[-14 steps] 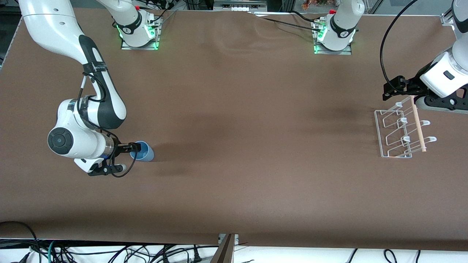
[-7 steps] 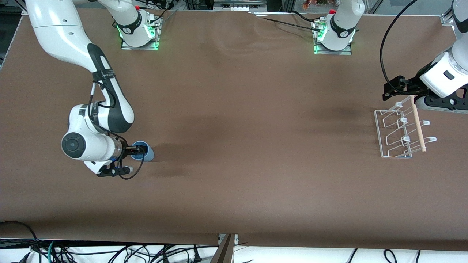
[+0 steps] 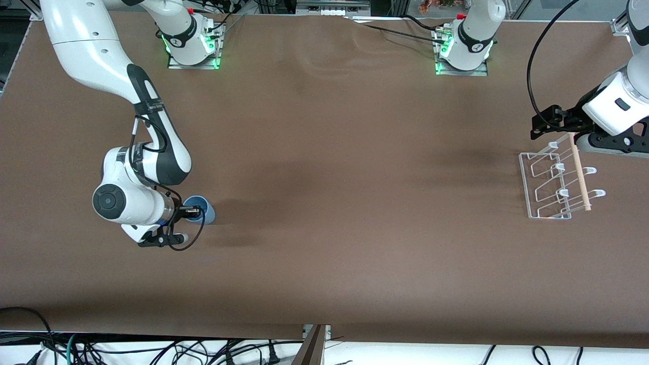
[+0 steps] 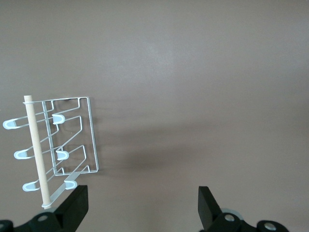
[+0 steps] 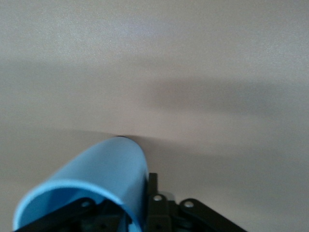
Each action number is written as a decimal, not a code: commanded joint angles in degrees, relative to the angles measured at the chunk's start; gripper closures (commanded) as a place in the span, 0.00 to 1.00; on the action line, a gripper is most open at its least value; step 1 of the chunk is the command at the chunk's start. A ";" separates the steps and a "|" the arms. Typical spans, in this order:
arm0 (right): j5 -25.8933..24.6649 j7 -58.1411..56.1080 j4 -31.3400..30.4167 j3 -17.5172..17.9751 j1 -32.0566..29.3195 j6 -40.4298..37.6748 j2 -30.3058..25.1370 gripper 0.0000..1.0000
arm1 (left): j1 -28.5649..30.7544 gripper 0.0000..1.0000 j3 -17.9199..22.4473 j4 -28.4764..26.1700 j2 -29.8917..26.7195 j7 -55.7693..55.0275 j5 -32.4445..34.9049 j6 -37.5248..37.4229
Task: Transfer cup to left arm and place on rack
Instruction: 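Close the right gripper on the blue cup's side, then lift the cup with the right gripper while the left gripper approaches, then grasp the cup rim with the left gripper beside the right gripper, then open the right gripper and withdraw it while the left gripper holds the cup, then carry the cup with the left gripper over the wire rack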
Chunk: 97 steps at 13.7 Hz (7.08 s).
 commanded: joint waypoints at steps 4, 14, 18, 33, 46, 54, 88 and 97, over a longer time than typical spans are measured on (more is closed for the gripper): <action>0.59 9.67 1.38 0.41 4.69 -1.89 -0.20 1.00 | 0.18 0.00 -0.20 0.75 -0.22 -0.26 -1.08 -0.60; 21.94 39.98 11.48 12.18 15.41 -7.98 -2.75 1.00 | -0.34 0.00 -0.03 0.75 0.04 0.69 -3.09 -0.68; 32.11 46.78 12.02 15.51 21.22 6.42 -1.52 1.00 | -3.94 0.00 -1.87 0.75 1.71 3.76 -4.41 -5.58; 34.43 55.40 16.15 18.25 27.03 14.97 -1.25 1.00 | -4.30 0.00 -10.30 -5.74 6.37 61.58 -26.39 6.59; 34.69 55.40 16.24 18.34 26.59 14.88 -1.52 1.00 | -3.69 0.64 -14.18 -11.11 6.54 75.85 -30.88 13.73; 36.62 55.66 16.50 18.34 24.75 14.62 -2.92 0.20 | -3.43 0.62 -14.00 -10.67 6.63 75.15 -30.35 12.15; -0.63 9.10 -19.44 7.61 -11.03 -16.66 -41.15 0.01 | -10.46 0.74 -12.60 -21.54 27.47 14.26 72.71 -23.99; -5.65 1.78 -15.67 -3.11 -2.15 -22.56 -42.56 0.01 | -0.70 0.75 -12.77 -32.56 24.29 5.28 85.49 -15.89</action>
